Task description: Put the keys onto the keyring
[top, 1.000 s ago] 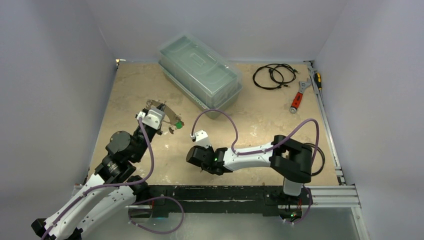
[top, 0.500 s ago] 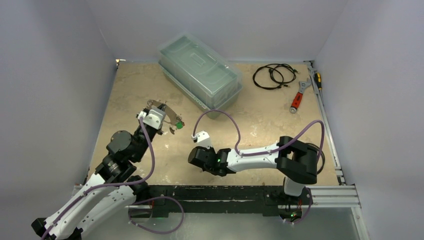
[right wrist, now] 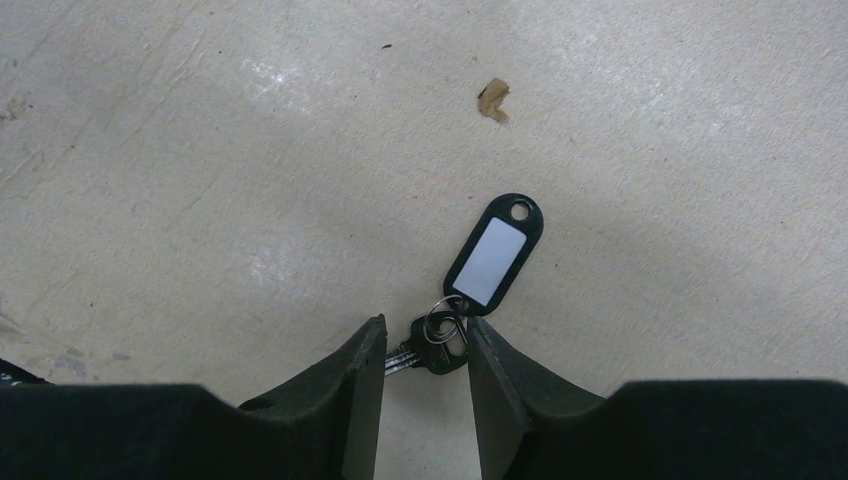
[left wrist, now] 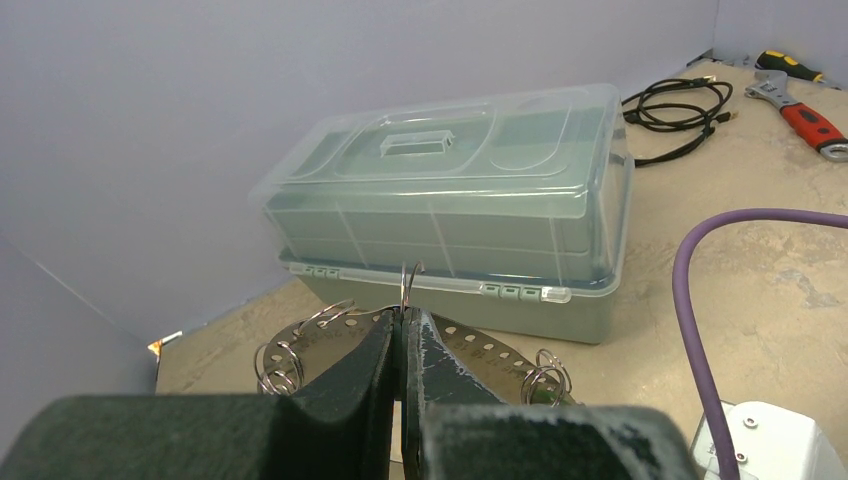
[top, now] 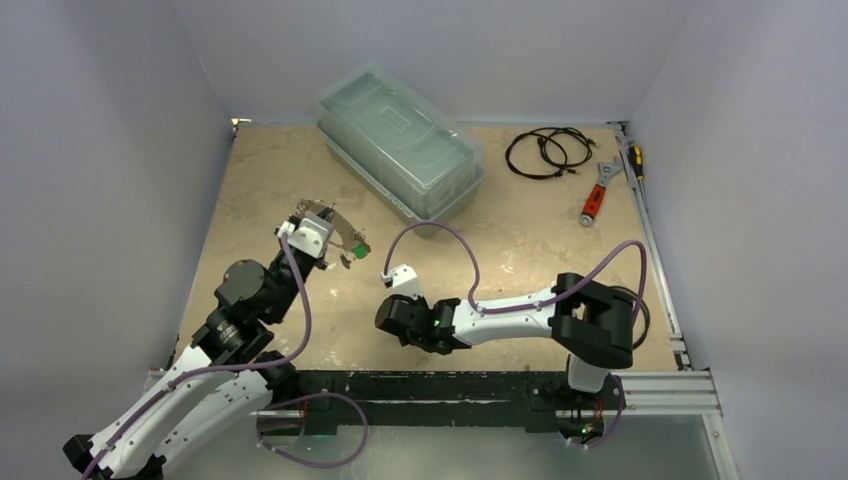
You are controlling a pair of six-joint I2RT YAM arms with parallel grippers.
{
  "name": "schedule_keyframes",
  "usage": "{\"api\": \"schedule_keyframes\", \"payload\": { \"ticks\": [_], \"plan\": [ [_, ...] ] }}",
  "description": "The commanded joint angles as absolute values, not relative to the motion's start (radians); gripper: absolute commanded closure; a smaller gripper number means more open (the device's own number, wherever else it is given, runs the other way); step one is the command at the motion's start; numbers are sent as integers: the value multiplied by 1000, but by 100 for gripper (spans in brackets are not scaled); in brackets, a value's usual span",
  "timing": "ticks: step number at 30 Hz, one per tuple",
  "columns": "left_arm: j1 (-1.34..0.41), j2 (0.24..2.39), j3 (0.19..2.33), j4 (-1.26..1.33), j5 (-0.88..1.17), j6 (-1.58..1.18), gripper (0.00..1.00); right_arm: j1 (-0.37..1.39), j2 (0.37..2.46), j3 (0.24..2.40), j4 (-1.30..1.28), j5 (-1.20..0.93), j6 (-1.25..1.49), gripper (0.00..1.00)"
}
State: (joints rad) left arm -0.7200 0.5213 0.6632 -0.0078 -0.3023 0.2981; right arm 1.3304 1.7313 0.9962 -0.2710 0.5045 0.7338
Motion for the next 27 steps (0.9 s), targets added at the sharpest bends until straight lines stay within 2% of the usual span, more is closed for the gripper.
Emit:
{"api": "schedule_keyframes", "payload": {
  "ticks": [1,6,9,21,27],
  "plan": [
    [-712,525,669,63,-291,285,100,1339,1753,1007,-254,515,747,61],
    [-711,529,670,61,-290,283,100,1340,1782,1014,-280,533,751,65],
    [-710,528,670,63,-289,281,100,1340,1777,1014,-301,554,761,70],
    [-709,536,670,60,-288,283,100,1341,1732,998,-321,563,772,100],
    [-707,542,670,60,-288,282,100,1342,1717,987,-320,570,767,100]
  ]
}}
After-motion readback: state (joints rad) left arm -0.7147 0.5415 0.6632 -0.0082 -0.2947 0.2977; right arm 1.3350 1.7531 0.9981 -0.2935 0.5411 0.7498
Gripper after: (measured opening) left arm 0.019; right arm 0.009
